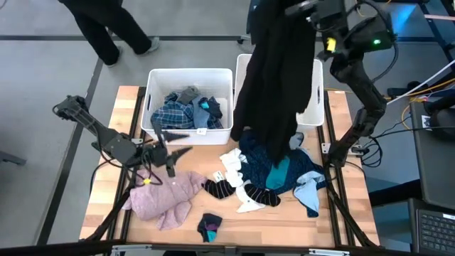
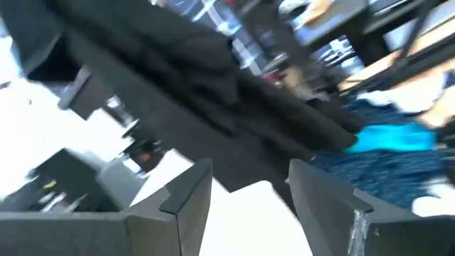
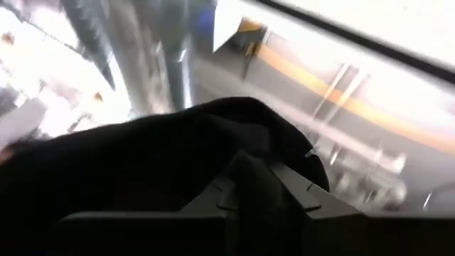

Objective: Sort clothes
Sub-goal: Put the black coat into the right white bin

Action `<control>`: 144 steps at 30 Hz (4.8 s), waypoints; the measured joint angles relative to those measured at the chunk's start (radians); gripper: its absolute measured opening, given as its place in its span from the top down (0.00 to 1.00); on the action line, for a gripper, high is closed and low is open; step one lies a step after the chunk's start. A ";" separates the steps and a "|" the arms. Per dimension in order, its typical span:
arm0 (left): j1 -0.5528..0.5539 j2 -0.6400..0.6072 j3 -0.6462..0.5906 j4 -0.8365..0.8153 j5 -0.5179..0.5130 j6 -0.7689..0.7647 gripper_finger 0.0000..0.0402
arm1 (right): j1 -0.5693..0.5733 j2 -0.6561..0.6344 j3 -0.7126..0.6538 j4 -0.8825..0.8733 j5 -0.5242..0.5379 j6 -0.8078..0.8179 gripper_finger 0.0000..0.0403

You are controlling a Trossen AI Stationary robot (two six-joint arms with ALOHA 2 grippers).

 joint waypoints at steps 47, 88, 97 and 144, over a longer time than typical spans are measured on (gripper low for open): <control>0.088 -0.061 -0.001 -0.142 0.004 -0.096 0.55 | -0.398 0.033 -0.602 -1.175 -0.370 0.974 0.89; 0.088 -0.061 -0.001 -0.267 0.023 -0.172 0.55 | 0.035 -0.139 -0.533 -1.711 -0.323 1.235 0.42; 0.088 -0.061 -0.001 -0.311 0.022 -0.190 0.55 | 0.342 -0.213 -0.627 -1.729 -0.121 1.448 0.42; 0.088 -0.061 -0.001 -0.352 0.022 -0.272 0.55 | 0.477 -0.575 -1.441 -0.638 0.705 1.060 0.42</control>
